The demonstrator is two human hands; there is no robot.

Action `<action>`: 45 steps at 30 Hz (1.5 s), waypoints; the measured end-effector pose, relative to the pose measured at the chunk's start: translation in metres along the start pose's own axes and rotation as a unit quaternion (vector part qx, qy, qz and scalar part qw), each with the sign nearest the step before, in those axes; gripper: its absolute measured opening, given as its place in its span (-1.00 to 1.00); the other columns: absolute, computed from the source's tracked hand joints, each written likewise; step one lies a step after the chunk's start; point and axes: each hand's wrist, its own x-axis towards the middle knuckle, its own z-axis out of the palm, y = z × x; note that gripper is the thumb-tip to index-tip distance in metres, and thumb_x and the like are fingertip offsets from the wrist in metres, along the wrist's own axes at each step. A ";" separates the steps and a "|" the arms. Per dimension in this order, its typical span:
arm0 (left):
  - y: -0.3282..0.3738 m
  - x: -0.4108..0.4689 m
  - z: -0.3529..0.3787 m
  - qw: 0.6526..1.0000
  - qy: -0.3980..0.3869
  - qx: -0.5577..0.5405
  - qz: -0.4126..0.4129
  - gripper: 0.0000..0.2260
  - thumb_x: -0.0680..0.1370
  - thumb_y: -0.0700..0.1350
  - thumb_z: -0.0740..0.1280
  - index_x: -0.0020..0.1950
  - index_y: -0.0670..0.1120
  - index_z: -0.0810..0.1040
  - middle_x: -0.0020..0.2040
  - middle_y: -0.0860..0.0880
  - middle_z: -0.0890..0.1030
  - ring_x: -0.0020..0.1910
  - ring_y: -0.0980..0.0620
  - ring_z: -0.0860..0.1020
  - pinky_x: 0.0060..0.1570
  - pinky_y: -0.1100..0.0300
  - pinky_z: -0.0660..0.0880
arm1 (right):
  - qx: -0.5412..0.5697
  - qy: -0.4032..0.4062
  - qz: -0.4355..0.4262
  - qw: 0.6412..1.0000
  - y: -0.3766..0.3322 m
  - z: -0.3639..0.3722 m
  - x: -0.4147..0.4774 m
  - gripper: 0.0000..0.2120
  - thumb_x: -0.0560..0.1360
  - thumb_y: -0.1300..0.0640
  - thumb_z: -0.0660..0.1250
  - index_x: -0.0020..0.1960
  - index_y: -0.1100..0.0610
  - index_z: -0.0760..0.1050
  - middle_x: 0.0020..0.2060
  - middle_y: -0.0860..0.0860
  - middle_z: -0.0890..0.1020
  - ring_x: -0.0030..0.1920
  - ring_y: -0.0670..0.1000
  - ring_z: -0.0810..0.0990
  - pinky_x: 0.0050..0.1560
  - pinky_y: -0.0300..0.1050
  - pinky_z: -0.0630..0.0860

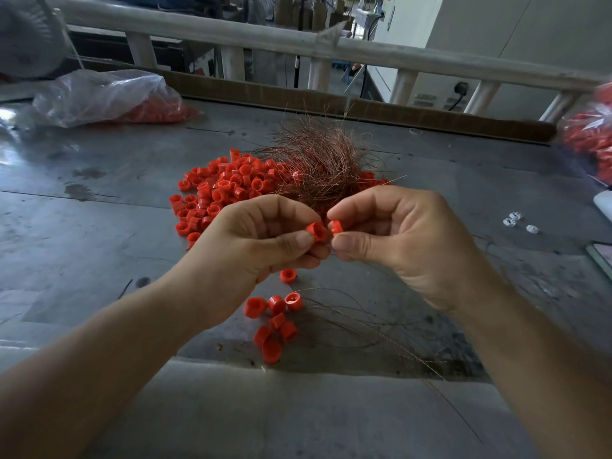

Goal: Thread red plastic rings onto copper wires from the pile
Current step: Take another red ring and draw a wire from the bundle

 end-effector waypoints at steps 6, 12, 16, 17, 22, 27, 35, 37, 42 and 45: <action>0.001 -0.001 0.002 1.000 0.003 0.016 -0.008 -0.85 0.23 -0.20 0.37 -0.26 -0.04 0.67 -0.32 -0.07 0.66 -0.31 0.05 0.64 -0.30 0.30 0.55 | -0.061 0.026 -0.045 0.997 0.006 0.008 0.000 -0.78 0.16 0.10 0.46 -0.19 0.00 0.58 -0.27 0.03 0.67 -0.25 0.03 0.65 -0.19 -0.18 0.60; 0.000 0.000 0.001 1.000 0.023 0.015 -0.008 -0.87 0.22 -0.22 0.36 -0.29 -0.07 0.65 -0.33 -0.08 0.65 -0.33 0.04 0.64 -0.31 0.30 0.55 | -0.077 0.025 -0.055 0.995 0.007 0.011 0.000 -0.79 0.19 0.10 0.44 -0.18 -0.01 0.58 -0.30 -0.10 0.66 -0.26 -0.13 0.64 -0.20 -0.32 0.55; 0.001 0.001 0.001 0.999 0.029 0.023 -0.006 -0.86 0.21 -0.20 0.38 -0.29 -0.06 0.66 -0.32 -0.08 0.66 -0.32 0.04 0.64 -0.31 0.30 0.55 | -0.085 0.027 -0.057 0.994 0.006 0.012 0.000 -0.80 0.20 0.11 0.42 -0.17 0.01 0.58 -0.29 -0.09 0.65 -0.24 -0.13 0.64 -0.19 -0.31 0.55; 0.001 0.001 0.002 0.999 0.026 0.027 -0.005 -0.86 0.21 -0.19 0.38 -0.28 -0.05 0.67 -0.32 -0.07 0.66 -0.32 0.04 0.64 -0.31 0.31 0.55 | -0.082 0.029 -0.060 0.994 0.006 0.012 -0.001 -0.80 0.20 0.12 0.43 -0.17 0.02 0.57 -0.30 -0.08 0.65 -0.25 -0.12 0.64 -0.19 -0.30 0.56; 0.000 0.000 0.003 0.999 0.024 0.042 0.001 -0.86 0.21 -0.19 0.38 -0.28 -0.05 0.67 -0.32 -0.09 0.67 -0.33 0.03 0.64 -0.31 0.30 0.56 | -0.100 0.036 -0.061 0.992 0.008 0.013 -0.001 -0.78 0.19 0.12 0.44 -0.17 0.00 0.55 -0.29 -0.06 0.65 -0.25 -0.10 0.64 -0.19 -0.26 0.57; -0.001 0.001 0.003 0.998 0.038 0.049 0.003 -0.85 0.23 -0.23 0.37 -0.24 -0.08 0.63 -0.32 -0.10 0.67 -0.34 0.03 0.64 -0.34 0.32 0.54 | -0.099 0.031 -0.050 0.993 0.007 0.013 -0.001 -0.80 0.20 0.09 0.42 -0.18 0.01 0.57 -0.30 -0.06 0.66 -0.26 -0.10 0.65 -0.19 -0.26 0.58; -0.001 0.001 0.004 0.997 0.037 0.067 0.007 -0.83 0.25 -0.23 0.35 -0.17 -0.15 0.58 -0.32 -0.10 0.67 -0.35 0.06 0.64 -0.35 0.35 0.52 | -0.110 0.049 -0.041 0.992 0.008 0.013 -0.001 -0.77 0.19 0.08 0.41 -0.16 -0.05 0.56 -0.29 -0.06 0.64 -0.26 -0.09 0.64 -0.19 -0.29 0.57; -0.001 0.001 0.004 0.997 0.039 0.067 0.008 -0.84 0.25 -0.23 0.36 -0.19 -0.13 0.59 -0.32 -0.10 0.67 -0.35 0.05 0.64 -0.35 0.35 0.52 | -0.120 0.053 -0.047 0.990 0.008 0.013 -0.001 -0.78 0.19 0.09 0.43 -0.16 -0.05 0.56 -0.29 -0.09 0.65 -0.26 -0.13 0.64 -0.19 -0.31 0.56; -0.003 0.000 0.002 0.995 0.036 0.095 0.018 -0.83 0.25 -0.20 0.36 -0.18 -0.12 0.59 -0.30 -0.11 0.67 -0.32 0.02 0.65 -0.32 0.32 0.55 | -0.137 0.061 -0.062 0.987 0.009 0.013 -0.002 -0.79 0.24 0.22 0.48 -0.16 0.03 0.59 -0.28 -0.15 0.64 -0.23 -0.17 0.65 -0.19 -0.34 0.55; -0.004 -0.001 0.002 0.992 0.033 0.121 0.033 -0.83 0.27 -0.18 0.36 -0.16 -0.10 0.60 -0.27 -0.10 0.68 -0.30 0.01 0.65 -0.29 0.32 0.55 | -0.166 0.071 -0.076 0.981 0.008 0.014 -0.003 -0.78 0.24 0.22 0.48 -0.15 0.02 0.59 -0.27 -0.22 0.61 -0.20 -0.21 0.63 -0.16 -0.38 0.54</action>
